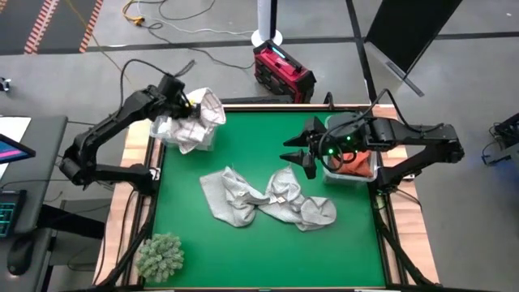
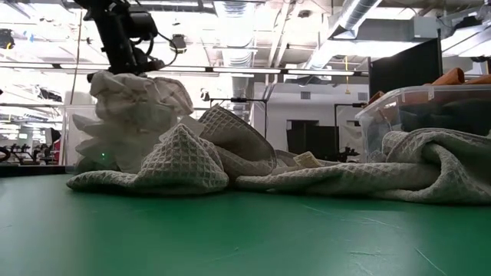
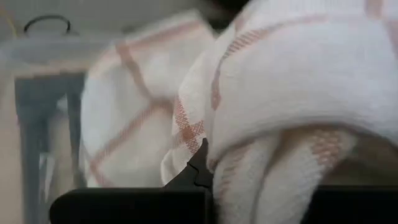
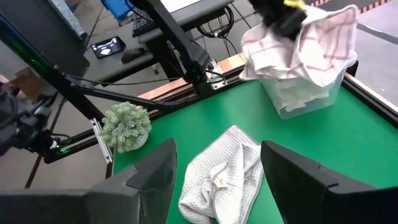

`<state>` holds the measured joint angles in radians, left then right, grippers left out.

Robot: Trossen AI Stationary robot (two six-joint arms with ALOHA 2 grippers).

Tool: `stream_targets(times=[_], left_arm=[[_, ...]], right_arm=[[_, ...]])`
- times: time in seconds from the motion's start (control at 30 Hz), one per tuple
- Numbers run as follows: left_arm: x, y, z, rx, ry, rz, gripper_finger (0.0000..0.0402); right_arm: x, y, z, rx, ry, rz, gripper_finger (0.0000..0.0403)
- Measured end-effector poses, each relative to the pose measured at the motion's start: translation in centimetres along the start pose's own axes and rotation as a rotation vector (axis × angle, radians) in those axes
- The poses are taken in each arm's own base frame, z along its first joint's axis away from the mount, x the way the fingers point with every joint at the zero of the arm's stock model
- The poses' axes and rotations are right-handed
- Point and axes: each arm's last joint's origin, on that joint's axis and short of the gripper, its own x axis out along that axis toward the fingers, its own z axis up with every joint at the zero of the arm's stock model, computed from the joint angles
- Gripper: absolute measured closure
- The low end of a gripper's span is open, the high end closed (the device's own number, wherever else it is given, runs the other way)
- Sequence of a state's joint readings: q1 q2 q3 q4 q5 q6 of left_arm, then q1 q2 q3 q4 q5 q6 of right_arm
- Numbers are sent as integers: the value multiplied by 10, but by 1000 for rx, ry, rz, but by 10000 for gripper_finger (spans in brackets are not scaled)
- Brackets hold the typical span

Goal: Sort towels by color in basket
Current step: Put the white patterned towel into the left transparent bin

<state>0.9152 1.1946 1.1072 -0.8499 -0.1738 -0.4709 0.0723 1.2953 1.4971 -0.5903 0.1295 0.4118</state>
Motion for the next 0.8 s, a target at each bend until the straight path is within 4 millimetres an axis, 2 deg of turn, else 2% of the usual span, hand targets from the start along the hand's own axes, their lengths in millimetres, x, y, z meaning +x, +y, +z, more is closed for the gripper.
stream_targets(times=[0.17, 0.3, 0.53, 0.8], left_arm=[[-1, -1, -12, 18, 121, 6, 386], [11, 0, -17, 21, 216, 67, 386], [52, -6, -16, 75, 304, 156, 386], [103, -11, -30, 180, 459, 356, 385]], right_arm=[[1, -1, 0, 0, 0, -3, 143], [1, -1, 0, -8, 0, -4, 143], [1, 0, 0, 2, 1, -1, 143], [0, 1, -1, 65, 3, 4, 143]])
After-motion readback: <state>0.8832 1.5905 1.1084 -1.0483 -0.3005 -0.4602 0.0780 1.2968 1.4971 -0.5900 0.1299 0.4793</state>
